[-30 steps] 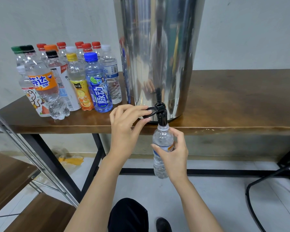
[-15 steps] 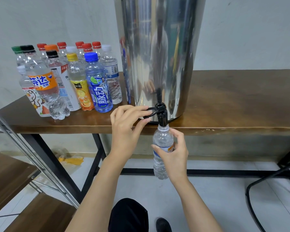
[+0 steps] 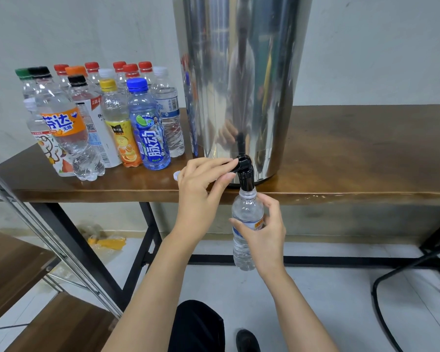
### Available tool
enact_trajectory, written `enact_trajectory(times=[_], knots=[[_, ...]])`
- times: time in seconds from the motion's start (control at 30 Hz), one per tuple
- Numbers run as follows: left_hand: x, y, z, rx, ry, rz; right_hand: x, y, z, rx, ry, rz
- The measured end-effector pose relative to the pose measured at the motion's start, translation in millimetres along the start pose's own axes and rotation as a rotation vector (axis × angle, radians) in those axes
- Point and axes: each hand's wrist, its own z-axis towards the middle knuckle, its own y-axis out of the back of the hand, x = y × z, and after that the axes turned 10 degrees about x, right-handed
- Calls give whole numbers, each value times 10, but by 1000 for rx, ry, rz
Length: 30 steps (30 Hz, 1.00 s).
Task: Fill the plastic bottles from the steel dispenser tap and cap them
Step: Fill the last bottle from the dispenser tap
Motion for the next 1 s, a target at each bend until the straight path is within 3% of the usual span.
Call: enact_trajectory(times=[1.0], knots=[[21, -36, -78, -5, 55, -64, -38, 7, -29, 8, 9, 7]])
